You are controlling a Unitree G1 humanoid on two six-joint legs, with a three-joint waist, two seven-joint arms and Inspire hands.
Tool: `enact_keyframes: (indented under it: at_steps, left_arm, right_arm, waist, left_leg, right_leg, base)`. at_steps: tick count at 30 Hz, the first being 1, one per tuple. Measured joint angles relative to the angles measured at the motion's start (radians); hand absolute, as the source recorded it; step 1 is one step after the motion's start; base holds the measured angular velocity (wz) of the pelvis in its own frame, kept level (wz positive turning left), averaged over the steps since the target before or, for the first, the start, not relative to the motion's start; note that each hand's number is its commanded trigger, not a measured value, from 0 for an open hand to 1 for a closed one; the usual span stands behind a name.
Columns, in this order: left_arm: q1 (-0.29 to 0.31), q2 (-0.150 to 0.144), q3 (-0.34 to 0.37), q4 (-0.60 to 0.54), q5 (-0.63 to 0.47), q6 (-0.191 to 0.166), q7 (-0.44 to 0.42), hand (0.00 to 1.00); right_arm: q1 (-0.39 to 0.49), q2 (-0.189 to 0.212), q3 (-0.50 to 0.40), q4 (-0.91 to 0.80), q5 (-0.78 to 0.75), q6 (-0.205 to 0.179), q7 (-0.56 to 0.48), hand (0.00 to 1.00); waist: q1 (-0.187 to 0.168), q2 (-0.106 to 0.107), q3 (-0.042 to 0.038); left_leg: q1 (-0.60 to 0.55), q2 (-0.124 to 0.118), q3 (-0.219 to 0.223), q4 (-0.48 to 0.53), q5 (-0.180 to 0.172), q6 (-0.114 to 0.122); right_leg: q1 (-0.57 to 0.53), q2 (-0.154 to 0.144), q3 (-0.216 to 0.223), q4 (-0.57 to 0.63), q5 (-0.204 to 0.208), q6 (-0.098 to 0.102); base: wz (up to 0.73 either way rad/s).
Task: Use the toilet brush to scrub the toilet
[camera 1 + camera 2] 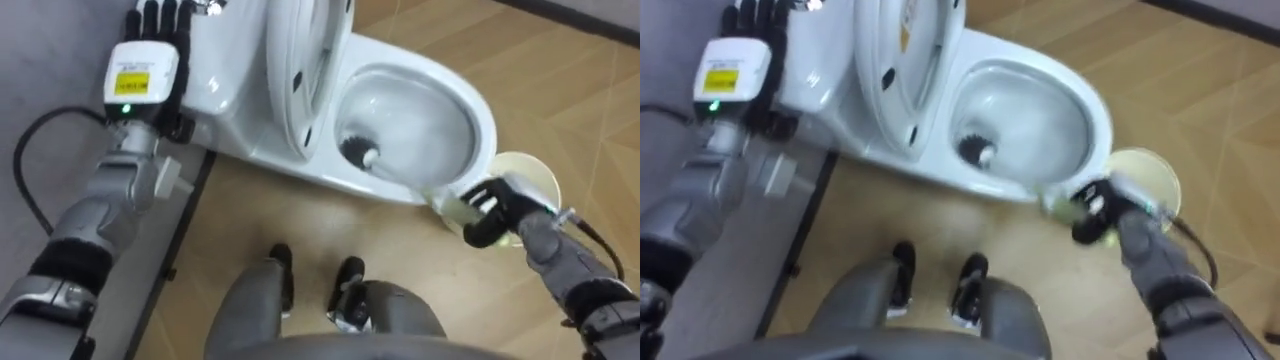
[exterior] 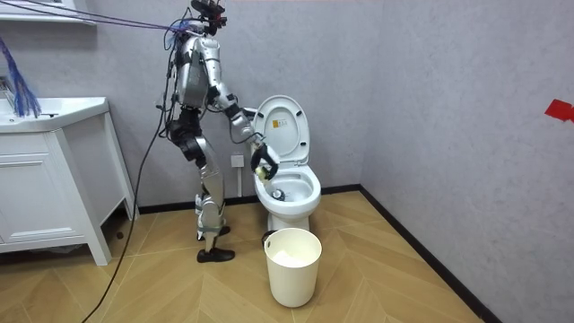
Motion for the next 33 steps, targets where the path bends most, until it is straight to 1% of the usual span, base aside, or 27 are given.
enact_keyframes:
  at_steps: [1, 2, 3, 4, 5, 6, 7, 9, 11, 12, 13, 14, 15, 16, 17, 18, 19, 21, 23, 24, 27, 28, 30, 33]
  left_arm:
    - [-0.009, 0.000, -0.004, 0.000, -0.005, -0.005, 0.000, 0.00]
    - [-0.030, 0.003, -0.021, 0.004, -0.007, -0.012, 0.000, 0.00]
    - [-0.053, 0.004, -0.030, 0.003, -0.006, -0.026, -0.002, 0.00]
    - [-0.064, 0.010, -0.039, -0.001, -0.005, -0.032, 0.000, 0.00]
    - [-0.085, 0.021, -0.056, -0.013, -0.005, -0.045, 0.003, 0.00]
    - [-0.103, 0.025, -0.076, -0.016, -0.005, -0.054, 0.007, 0.00]
    - [-0.108, 0.025, -0.086, -0.019, -0.005, -0.057, 0.008, 0.00]
    - [-0.119, 0.025, -0.110, -0.042, -0.006, -0.067, 0.012, 0.00]
    - [-0.127, 0.025, -0.122, -0.067, -0.007, -0.070, 0.014, 0.00]
    - [-0.130, 0.027, -0.133, -0.074, -0.009, -0.072, 0.016, 0.00]
    - [-0.131, 0.027, -0.136, -0.077, -0.009, -0.074, 0.020, 0.00]
    - [-0.131, 0.029, -0.145, -0.085, -0.011, -0.074, 0.033, 0.00]
    - [-0.132, 0.038, -0.153, -0.095, -0.024, -0.075, 0.044, 0.00]
    - [-0.131, 0.043, -0.155, -0.096, -0.027, -0.078, 0.048, 0.00]
    - [-0.130, 0.055, -0.160, -0.101, -0.027, -0.081, 0.053, 0.00]
    - [-0.133, 0.066, -0.167, -0.106, -0.027, -0.081, 0.056, 0.00]
    - [-0.133, 0.071, -0.168, -0.108, -0.027, -0.081, 0.056, 0.00]
    - [-0.134, 0.079, -0.170, -0.111, -0.027, -0.080, 0.056, 0.00]
    - [-0.137, 0.078, -0.171, -0.114, -0.026, -0.071, 0.054, 0.00]
    - [-0.137, 0.077, -0.171, -0.114, -0.026, -0.064, 0.054, 0.00]
    - [-0.139, 0.077, -0.171, -0.111, -0.027, -0.042, 0.053, 0.00]
    - [-0.139, 0.077, -0.171, -0.111, -0.027, -0.038, 0.053, 0.00]
    - [-0.139, 0.077, -0.171, -0.109, -0.027, -0.017, 0.046, 0.00]
    - [-0.137, 0.072, -0.171, -0.088, -0.026, -0.001, 0.042, 0.00]
  right_arm:
    - [-0.023, -0.007, 0.015, 0.001, -0.012, 0.007, -0.001, 1.00]
    - [-0.060, -0.023, 0.045, 0.002, -0.039, 0.018, -0.002, 1.00]
    - [-0.087, -0.043, 0.070, 0.000, -0.067, 0.023, -0.002, 1.00]
    - [-0.101, -0.050, 0.080, 0.000, -0.082, 0.029, -0.003, 1.00]
    - [-0.135, -0.063, 0.103, 0.000, -0.105, 0.040, -0.006, 1.00]
    - [-0.167, -0.075, 0.138, 0.002, -0.122, 0.051, -0.009, 1.00]
    - [-0.181, -0.077, 0.153, 0.004, -0.127, 0.055, -0.011, 1.00]
    - [-0.224, -0.075, 0.212, 0.012, -0.137, 0.073, -0.019, 1.00]
    - [-0.232, -0.074, 0.227, 0.010, -0.131, 0.075, -0.026, 1.00]
    - [-0.235, -0.072, 0.228, 0.010, -0.104, 0.084, -0.024, 1.00]
    - [-0.239, -0.070, 0.228, 0.012, -0.089, 0.086, -0.022, 1.00]
    - [-0.250, -0.070, 0.233, 0.012, -0.034, 0.090, -0.022, 1.00]
    - [-0.264, -0.069, 0.237, 0.012, 0.038, 0.093, -0.023, 1.00]
    - [-0.269, -0.069, 0.237, 0.012, 0.073, 0.092, -0.026, 1.00]
    - [-0.281, -0.065, 0.233, 0.015, 0.151, 0.092, -0.029, 1.00]
    - [-0.298, -0.063, 0.232, 0.023, 0.241, 0.091, -0.032, 1.00]
    - [-0.306, -0.062, 0.231, 0.023, 0.290, 0.091, -0.034, 1.00]
    - [-0.333, -0.048, 0.170, 0.027, 0.467, 0.089, -0.046, 1.00]
    - [-0.355, -0.045, 0.148, 0.049, 0.566, 0.088, -0.058, 1.00]
    - [-0.358, -0.045, 0.126, 0.056, 0.605, 0.089, -0.059, 1.00]
    - [-0.359, -0.046, 0.115, 0.074, 0.666, 0.092, -0.060, 1.00]
    - [-0.359, -0.046, 0.114, 0.079, 0.672, 0.092, -0.060, 1.00]
    - [-0.355, -0.046, 0.114, 0.096, 0.703, 0.091, -0.060, 1.00]
    - [-0.347, -0.045, 0.114, 0.097, 0.701, 0.092, -0.060, 1.00]
  waist:
    - [0.005, -0.003, 0.0022]
    - [0.020, -0.007, 0.0078]
    - [0.027, -0.006, 0.0108]
    - [0.033, -0.008, 0.0122]
    - [0.057, -0.015, 0.0187]
    - [0.075, -0.020, 0.0246]
    - [0.081, -0.020, 0.0256]
    - [0.107, -0.025, 0.0283]
    - [0.120, -0.032, 0.0302]
    - [0.130, -0.036, 0.0311]
    - [0.133, -0.038, 0.0313]
    - [0.133, -0.041, 0.0321]
    - [0.134, -0.048, 0.0348]
    - [0.133, -0.050, 0.0355]
    - [0.132, -0.057, 0.0355]
    - [0.132, -0.068, 0.0342]
    - [0.132, -0.073, 0.0341]
    - [0.122, -0.078, 0.0348]
    - [0.115, -0.083, 0.0365]
    - [0.108, -0.085, 0.0369]
    - [0.096, -0.090, 0.0361]
    - [0.094, -0.090, 0.0361]
    - [0.089, -0.089, 0.0362]
    - [0.082, -0.085, 0.0374]
  left_leg:
    - [-0.009, 0.000, -0.001, 0.002, 0.001, 0.000]
    - [-0.024, -0.003, -0.008, 0.005, 0.006, 0.000]
    - [-0.048, -0.006, -0.024, 0.020, 0.006, -0.001]
    - [-0.061, -0.008, -0.028, 0.027, 0.007, -0.001]
    - [-0.082, -0.008, -0.028, 0.037, 0.007, -0.001]
    - [-0.096, -0.012, -0.029, 0.036, 0.012, 0.000]
    - [-0.101, -0.015, -0.031, 0.034, 0.015, 0.000]
    - [-0.118, -0.019, -0.036, 0.033, 0.017, 0.003]
    - [-0.127, -0.023, -0.046, 0.032, 0.018, 0.003]
    - [-0.129, -0.025, -0.050, 0.031, 0.018, 0.003]
    - [-0.130, -0.026, -0.051, 0.029, 0.018, 0.003]
    - [-0.132, -0.030, -0.055, 0.026, 0.018, 0.004]
    - [-0.133, -0.032, -0.055, 0.024, 0.018, 0.004]
    - [-0.133, -0.032, -0.056, 0.025, 0.018, 0.004]
    - [-0.133, -0.032, -0.056, 0.023, 0.018, 0.004]
    - [-0.133, -0.032, -0.053, 0.020, 0.019, 0.005]
    - [-0.133, -0.032, -0.051, 0.020, 0.020, 0.005]
    - [-0.134, -0.033, -0.052, 0.032, 0.020, 0.006]
    - [-0.134, -0.036, -0.052, 0.034, 0.021, 0.008]
    - [-0.134, -0.036, -0.053, 0.038, 0.021, 0.008]
    - [-0.134, -0.037, -0.056, 0.042, 0.021, 0.009]
    - [-0.134, -0.037, -0.056, 0.045, 0.021, 0.009]
    - [-0.134, -0.035, -0.055, 0.055, 0.021, 0.009]
    - [-0.127, -0.034, -0.052, 0.061, 0.021, 0.010]
  right_leg:
    - [-0.007, -0.001, -0.001, 0.001, 0.000, -0.001]
    - [-0.016, -0.002, -0.011, 0.002, 0.001, -0.002]
    - [-0.029, -0.005, -0.030, 0.007, -0.001, -0.005]
    - [-0.041, -0.007, -0.033, 0.016, -0.003, -0.006]
    - [-0.065, -0.009, -0.030, 0.030, -0.005, -0.008]
    - [-0.081, -0.014, -0.032, 0.037, -0.005, -0.009]
    - [-0.087, -0.016, -0.032, 0.039, -0.006, -0.009]
    - [-0.102, -0.018, -0.041, 0.044, -0.006, -0.008]
    - [-0.112, -0.018, -0.042, 0.051, -0.008, -0.005]
    - [-0.113, -0.019, -0.042, 0.051, -0.009, -0.003]
    - [-0.115, -0.019, -0.041, 0.053, -0.009, -0.003]
    - [-0.118, -0.021, -0.041, 0.056, -0.010, -0.001]
    - [-0.125, -0.027, -0.040, 0.065, -0.011, 0.001]
    - [-0.128, -0.033, -0.039, 0.071, -0.012, 0.001]
    - [-0.129, -0.033, -0.037, 0.072, -0.012, 0.002]
    - [-0.132, -0.034, -0.033, 0.072, -0.012, 0.002]
    - [-0.133, -0.034, -0.028, 0.071, -0.012, 0.002]
    - [-0.131, -0.034, -0.024, 0.074, -0.013, 0.003]
    - [-0.131, -0.037, -0.024, 0.080, -0.014, 0.005]
    - [-0.131, -0.038, -0.023, 0.085, -0.014, 0.005]
    - [-0.124, -0.034, -0.024, 0.087, -0.014, 0.005]
    - [-0.123, -0.034, -0.024, 0.087, -0.014, 0.005]
    - [-0.118, -0.033, -0.024, 0.086, -0.014, 0.005]
    - [-0.109, -0.033, -0.024, 0.084, -0.014, 0.005]
  base:
    - [0.05]
    - [0.21]
    - [0.26]
    - [0.17]
    - [0.03]
    - [0.00]
    - [0.08]
    - [0.09]
    - [0.13]
    - [0.13]
    - [0.11]
    - [0.06]
    - [0.07]
    - [0.04]
    - [0.00]
    - [0.00]
    - [0.00]
    - [0.02]
    - [0.05]
    - [0.07]
    - [0.02]
    - [0.00]
    - [0.00]
    - [-0.03]
